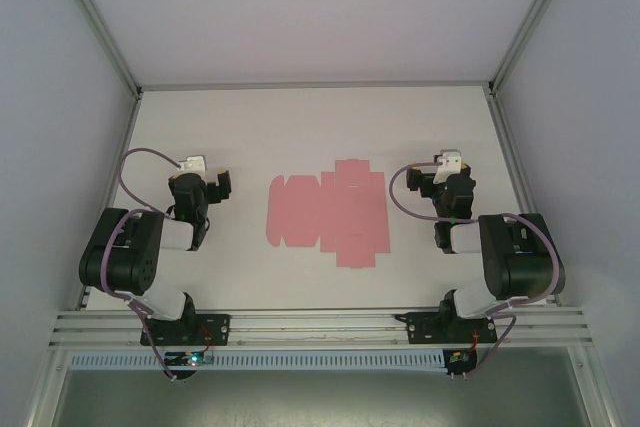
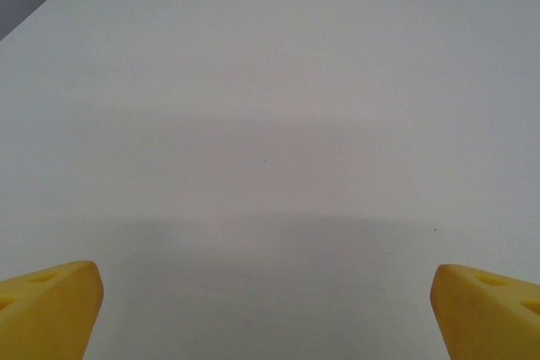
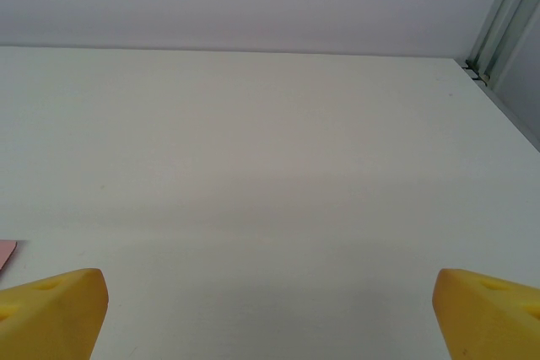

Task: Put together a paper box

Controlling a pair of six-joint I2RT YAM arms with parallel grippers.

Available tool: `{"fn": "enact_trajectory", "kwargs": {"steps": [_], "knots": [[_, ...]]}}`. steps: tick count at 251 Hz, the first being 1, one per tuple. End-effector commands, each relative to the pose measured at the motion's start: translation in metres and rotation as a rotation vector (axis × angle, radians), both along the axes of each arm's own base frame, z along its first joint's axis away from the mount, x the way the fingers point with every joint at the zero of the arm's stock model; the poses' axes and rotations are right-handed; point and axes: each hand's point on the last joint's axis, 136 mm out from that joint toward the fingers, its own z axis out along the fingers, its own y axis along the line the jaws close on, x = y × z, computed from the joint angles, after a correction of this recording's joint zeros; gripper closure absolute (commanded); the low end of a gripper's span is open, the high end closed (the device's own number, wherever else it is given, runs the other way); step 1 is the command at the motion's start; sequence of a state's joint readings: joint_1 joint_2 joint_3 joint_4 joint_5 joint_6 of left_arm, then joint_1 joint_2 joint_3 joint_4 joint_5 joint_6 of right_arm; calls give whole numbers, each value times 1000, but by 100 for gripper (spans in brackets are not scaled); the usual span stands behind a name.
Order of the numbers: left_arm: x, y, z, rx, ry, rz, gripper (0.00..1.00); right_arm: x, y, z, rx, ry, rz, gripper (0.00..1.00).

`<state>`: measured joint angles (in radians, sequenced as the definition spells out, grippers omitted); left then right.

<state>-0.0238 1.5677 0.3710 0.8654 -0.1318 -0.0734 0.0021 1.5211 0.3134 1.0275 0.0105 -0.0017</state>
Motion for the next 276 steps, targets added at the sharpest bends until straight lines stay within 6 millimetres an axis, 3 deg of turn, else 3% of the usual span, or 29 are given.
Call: {"fn": "enact_trajectory", "kwargs": {"steps": [1, 32, 52, 71, 120, 163, 236, 276], "knots": [[10, 10, 32, 21, -24, 38, 0, 5, 0, 22, 3, -39, -11, 2], [-2, 24, 75, -60, 46, 164, 0, 0, -4, 53, -24, -8, -99, 2], [-11, 3, 85, -153, 87, 82, 0, -7, -3, 68, 44, 56, -141, 2], [-24, -17, 83, -285, 187, 27, 0, -17, 6, 67, 88, 180, -167, 2], [-60, -87, 62, -577, 418, -178, 0, -55, 66, 31, 100, 485, -39, 3], [-82, -124, 50, -629, 539, -256, 0, -71, 112, 7, 95, 606, 68, 6], [-96, -165, 28, -641, 688, -345, 0, -75, 142, -37, 67, 794, 103, 10], [-98, -177, 11, -621, 789, -355, 0, -76, 147, -52, 68, 849, 92, 13]]}}
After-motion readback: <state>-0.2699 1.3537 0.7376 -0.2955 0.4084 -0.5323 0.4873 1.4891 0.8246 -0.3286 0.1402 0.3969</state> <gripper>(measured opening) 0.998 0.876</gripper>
